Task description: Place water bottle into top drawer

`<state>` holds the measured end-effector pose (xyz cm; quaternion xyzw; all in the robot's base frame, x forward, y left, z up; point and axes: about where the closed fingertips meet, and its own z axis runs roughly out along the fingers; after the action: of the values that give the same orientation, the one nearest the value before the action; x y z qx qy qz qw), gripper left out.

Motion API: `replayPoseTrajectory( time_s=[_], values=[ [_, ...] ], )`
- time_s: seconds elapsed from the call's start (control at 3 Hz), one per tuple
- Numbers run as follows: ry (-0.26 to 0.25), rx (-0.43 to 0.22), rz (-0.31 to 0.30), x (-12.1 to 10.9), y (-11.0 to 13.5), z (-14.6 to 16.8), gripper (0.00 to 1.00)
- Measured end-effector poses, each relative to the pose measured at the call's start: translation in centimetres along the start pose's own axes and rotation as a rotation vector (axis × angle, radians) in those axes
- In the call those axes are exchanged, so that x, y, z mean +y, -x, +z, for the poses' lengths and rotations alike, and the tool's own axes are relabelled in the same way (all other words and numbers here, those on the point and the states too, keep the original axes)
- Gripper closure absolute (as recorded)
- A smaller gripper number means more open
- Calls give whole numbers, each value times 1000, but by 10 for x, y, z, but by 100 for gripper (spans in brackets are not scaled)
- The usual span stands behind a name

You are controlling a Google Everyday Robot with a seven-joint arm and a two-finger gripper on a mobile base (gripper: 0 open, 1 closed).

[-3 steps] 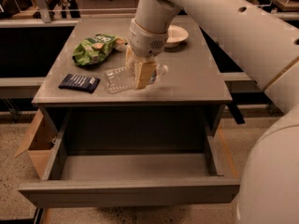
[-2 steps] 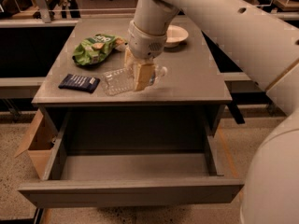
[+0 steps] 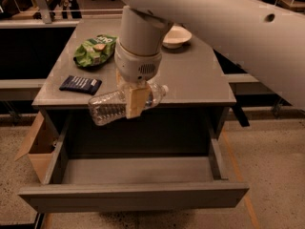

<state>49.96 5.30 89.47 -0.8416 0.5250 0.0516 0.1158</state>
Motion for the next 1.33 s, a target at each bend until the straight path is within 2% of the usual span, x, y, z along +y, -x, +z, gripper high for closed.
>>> replayPoseTrajectory(
  time_s=[0.33, 0.67, 1.0, 1.33],
  values=[
    [65, 2, 66, 43, 13, 39, 100],
    [81, 20, 171, 72, 10, 84, 100],
    [49, 28, 283, 93, -9, 131, 100],
    [-4, 3, 289, 83, -6, 138, 100]
  ],
)
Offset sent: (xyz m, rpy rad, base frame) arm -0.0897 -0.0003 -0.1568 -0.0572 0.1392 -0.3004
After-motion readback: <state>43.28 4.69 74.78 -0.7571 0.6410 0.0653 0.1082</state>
